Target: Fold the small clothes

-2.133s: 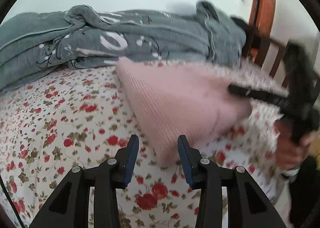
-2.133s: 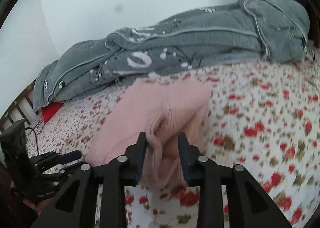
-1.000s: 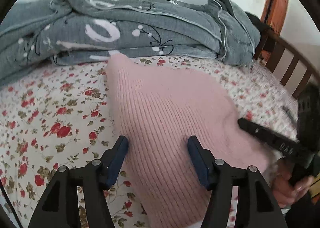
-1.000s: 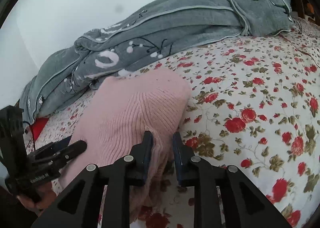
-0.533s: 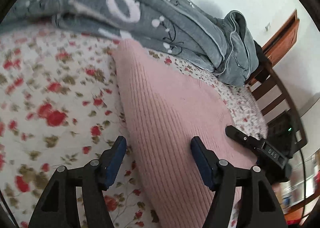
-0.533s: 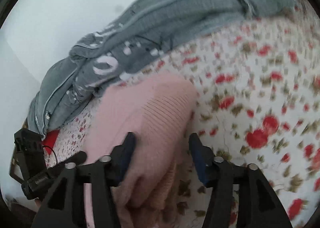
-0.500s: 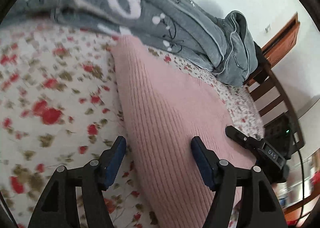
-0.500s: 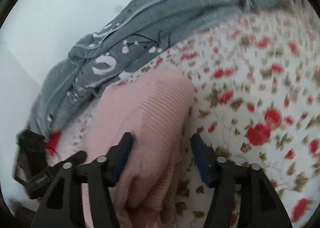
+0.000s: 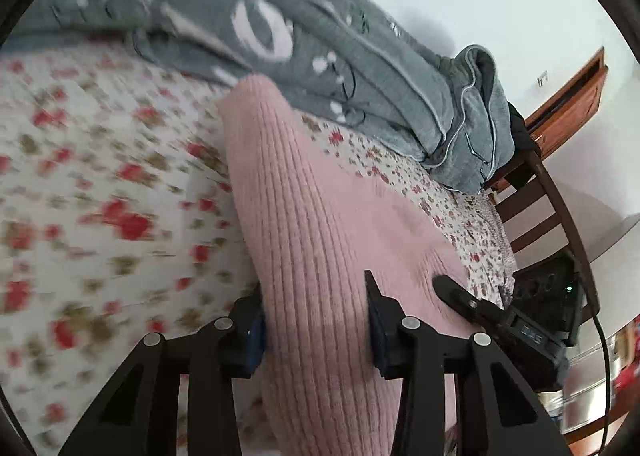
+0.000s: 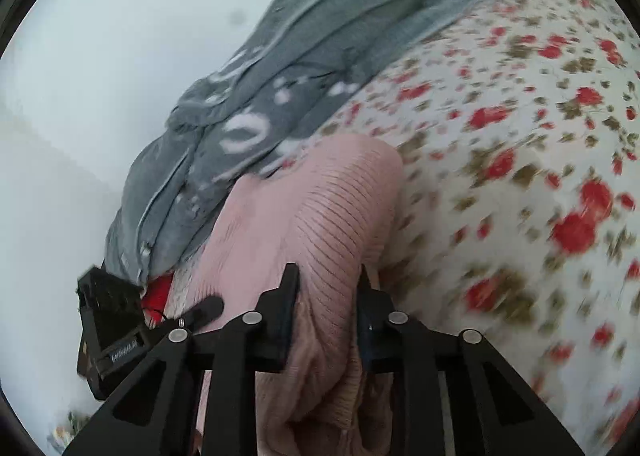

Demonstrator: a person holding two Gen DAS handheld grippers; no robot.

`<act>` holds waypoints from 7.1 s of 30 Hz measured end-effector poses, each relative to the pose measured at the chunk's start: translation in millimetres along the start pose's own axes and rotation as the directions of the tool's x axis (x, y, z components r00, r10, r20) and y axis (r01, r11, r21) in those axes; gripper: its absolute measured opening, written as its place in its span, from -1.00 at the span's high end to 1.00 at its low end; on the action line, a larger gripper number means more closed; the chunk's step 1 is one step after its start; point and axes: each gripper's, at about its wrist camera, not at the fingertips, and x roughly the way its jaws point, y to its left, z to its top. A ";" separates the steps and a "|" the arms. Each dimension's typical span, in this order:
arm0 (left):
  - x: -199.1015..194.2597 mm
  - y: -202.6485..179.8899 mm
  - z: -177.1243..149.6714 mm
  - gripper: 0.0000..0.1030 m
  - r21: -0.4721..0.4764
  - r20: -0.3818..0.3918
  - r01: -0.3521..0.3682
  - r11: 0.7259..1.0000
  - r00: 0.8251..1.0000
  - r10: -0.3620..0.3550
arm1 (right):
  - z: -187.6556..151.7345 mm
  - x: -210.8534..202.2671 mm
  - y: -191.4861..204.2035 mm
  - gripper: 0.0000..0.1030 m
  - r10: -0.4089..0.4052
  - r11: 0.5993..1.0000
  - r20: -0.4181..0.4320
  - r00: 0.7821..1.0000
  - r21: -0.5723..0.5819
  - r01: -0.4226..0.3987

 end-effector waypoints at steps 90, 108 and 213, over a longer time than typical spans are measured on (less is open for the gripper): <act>-120.1 44.8 -71.0 -0.66 0.260 0.302 -0.254 0.932 0.938 0.171 | -95.2 -7.0 87.0 -0.17 -0.241 0.820 0.201 0.949 -0.481 0.310; -0.9 71.1 13.6 -0.12 0.291 0.133 -0.150 0.945 0.984 0.115 | -52.0 89.4 84.2 0.65 -0.266 0.842 0.112 0.958 -0.457 0.287; -246.9 -137.6 -216.2 -0.58 0.093 0.405 -0.560 0.823 0.777 0.483 | -217.4 -230.2 148.2 -0.92 -0.365 0.743 0.370 0.854 -0.437 0.507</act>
